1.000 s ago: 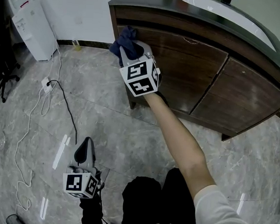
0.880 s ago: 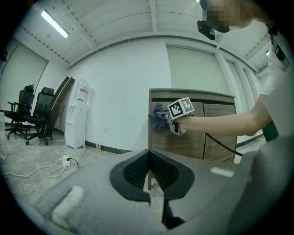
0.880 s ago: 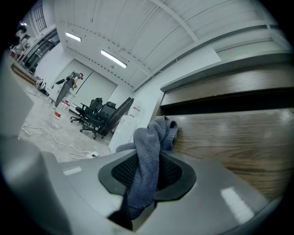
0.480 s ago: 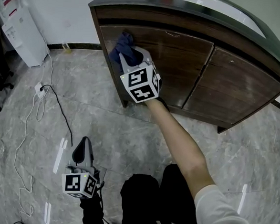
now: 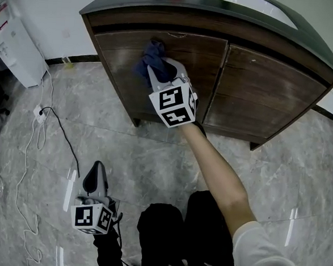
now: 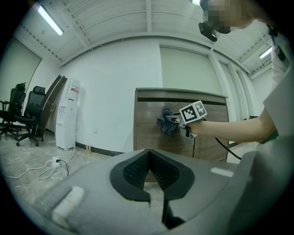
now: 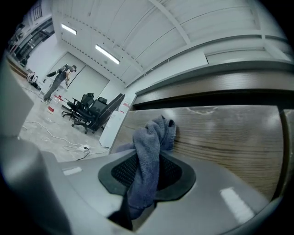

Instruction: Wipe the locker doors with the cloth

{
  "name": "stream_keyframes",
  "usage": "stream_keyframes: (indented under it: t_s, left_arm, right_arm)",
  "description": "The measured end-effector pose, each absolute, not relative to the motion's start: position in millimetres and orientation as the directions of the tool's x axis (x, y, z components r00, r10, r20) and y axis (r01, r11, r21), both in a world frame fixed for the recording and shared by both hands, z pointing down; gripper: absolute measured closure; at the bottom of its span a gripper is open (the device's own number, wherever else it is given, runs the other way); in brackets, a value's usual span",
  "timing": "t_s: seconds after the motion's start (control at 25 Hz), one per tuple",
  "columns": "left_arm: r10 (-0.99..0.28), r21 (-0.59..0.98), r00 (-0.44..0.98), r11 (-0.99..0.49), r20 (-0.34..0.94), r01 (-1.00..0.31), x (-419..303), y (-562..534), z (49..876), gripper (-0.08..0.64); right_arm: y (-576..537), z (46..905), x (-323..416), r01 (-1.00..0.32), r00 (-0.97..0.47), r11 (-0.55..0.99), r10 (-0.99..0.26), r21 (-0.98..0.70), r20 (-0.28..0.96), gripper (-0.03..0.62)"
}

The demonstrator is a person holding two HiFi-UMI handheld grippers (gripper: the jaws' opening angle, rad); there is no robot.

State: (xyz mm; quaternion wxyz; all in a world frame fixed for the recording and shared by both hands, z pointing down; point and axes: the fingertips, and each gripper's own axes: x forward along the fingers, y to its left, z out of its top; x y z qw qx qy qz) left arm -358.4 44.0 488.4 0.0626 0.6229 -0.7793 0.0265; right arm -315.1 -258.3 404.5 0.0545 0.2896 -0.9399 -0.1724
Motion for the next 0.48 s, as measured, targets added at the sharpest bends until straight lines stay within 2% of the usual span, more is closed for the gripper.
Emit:
stream_keyframes:
  t_s: [0.48]
  left_arm:
    - [-0.981,0.018,-0.151,0.155,0.117,-0.988,-310.5,15.9,481.4,0.561]
  right_arm:
    - [-278.6,399.9,-220.7,-0.594,-0.776,0.73,-0.631,0.339,0.0,0.494]
